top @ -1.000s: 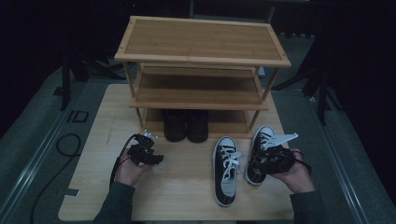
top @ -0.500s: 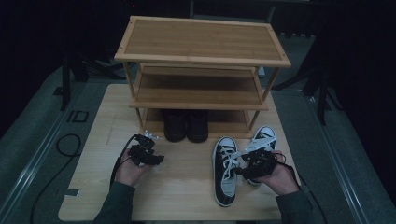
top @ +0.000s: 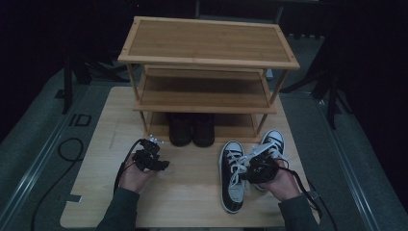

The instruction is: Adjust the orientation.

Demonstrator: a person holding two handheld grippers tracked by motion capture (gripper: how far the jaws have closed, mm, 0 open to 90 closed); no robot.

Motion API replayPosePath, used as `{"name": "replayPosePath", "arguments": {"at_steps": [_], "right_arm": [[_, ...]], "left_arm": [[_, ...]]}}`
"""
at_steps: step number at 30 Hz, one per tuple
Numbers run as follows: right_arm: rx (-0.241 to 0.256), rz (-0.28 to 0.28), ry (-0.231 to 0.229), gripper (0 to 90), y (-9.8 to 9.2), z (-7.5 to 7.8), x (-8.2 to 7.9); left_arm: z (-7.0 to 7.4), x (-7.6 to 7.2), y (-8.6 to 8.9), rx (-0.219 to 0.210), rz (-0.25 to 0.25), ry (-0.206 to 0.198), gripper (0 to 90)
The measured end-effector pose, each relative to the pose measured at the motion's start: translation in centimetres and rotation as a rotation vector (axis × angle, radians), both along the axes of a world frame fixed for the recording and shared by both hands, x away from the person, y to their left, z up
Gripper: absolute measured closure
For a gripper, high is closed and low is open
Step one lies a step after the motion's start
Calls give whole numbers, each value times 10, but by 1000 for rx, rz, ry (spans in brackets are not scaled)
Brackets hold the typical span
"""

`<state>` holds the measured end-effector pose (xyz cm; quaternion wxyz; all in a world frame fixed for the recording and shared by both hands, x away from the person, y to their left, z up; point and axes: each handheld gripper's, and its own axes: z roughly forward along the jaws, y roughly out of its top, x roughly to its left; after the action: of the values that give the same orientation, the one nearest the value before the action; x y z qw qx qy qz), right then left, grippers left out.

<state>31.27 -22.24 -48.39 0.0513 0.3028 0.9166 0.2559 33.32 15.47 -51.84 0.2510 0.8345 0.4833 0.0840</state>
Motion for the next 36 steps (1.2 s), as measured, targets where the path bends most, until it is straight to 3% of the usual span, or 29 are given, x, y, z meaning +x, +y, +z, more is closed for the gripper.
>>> {"name": "replayPosePath", "arguments": {"at_steps": [8,12,14,15,17,22,25,36], "right_arm": [[-30,-9,-77,820,-11,5,2],[-13,-14,-71,756,-17,6,5],[15,-21,-76,705,-21,11,4],[60,-34,-87,670,-28,18,3],[72,-54,-102,643,-35,25,4],[67,-96,-125,637,-45,32,7],[35,-140,-143,615,-54,35,11],[-6,-258,-142,599,-79,34,15]], "left_arm": [[-2,1,-1,-2,2,5,486],[-2,1,-1,-1,2,6,486],[-2,1,-1,-1,1,7,486],[-3,0,-1,-1,1,7,486],[-3,0,-2,-1,0,8,486],[-3,1,-2,0,0,9,485],[-4,1,-2,0,-3,12,485],[-6,1,-3,-3,-3,16,484]]}}
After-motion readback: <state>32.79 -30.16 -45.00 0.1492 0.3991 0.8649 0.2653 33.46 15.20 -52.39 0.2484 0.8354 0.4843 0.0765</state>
